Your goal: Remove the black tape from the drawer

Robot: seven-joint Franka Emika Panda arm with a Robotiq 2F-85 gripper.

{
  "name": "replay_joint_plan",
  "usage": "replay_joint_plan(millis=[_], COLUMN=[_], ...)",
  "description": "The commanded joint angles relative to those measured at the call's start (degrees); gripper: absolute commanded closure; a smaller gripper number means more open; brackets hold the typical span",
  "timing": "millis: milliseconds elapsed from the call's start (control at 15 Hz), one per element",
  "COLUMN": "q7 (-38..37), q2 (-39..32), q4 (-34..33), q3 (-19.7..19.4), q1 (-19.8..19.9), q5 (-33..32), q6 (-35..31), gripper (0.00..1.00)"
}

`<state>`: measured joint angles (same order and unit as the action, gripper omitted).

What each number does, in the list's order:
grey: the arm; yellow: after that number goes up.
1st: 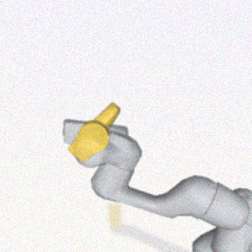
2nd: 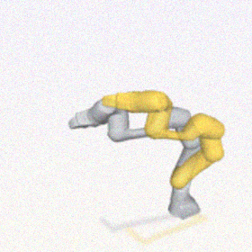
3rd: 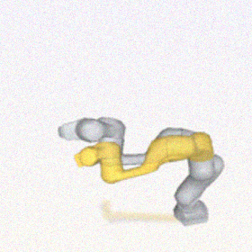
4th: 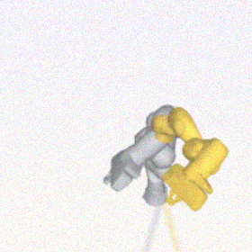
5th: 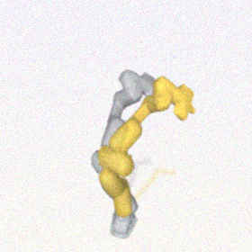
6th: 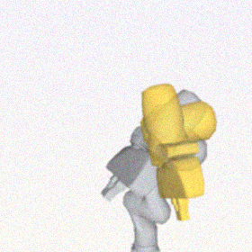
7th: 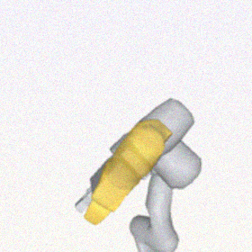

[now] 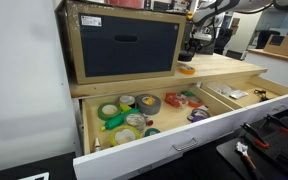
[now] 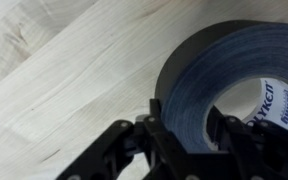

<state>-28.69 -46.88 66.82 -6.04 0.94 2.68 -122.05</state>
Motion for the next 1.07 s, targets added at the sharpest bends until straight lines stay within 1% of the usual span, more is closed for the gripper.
replay_joint_plan(millis=[0,667,733,800,867,1000], q7=[-2.4,-6.8,-6.9,-6.5,-5.8,-4.8], q2=[-0.1,-1.0,-0.8,-0.5,0.0,0.8], q4=[-2.8,-2.7,-2.7,-2.5,-2.6,-3.6], q3=[0.2,1.0,1.0,0.9,0.8,0.6], q1=[-0.6,-2.8,-2.7,-2.6,-2.3,-1.7], q5=[1.9,2.5,2.6,2.4,2.3,1.9], q6=[3.5,4.1,4.1,4.1,3.9,3.9], gripper=[0.81,0.81,0.31,0.30,0.24,0.09])
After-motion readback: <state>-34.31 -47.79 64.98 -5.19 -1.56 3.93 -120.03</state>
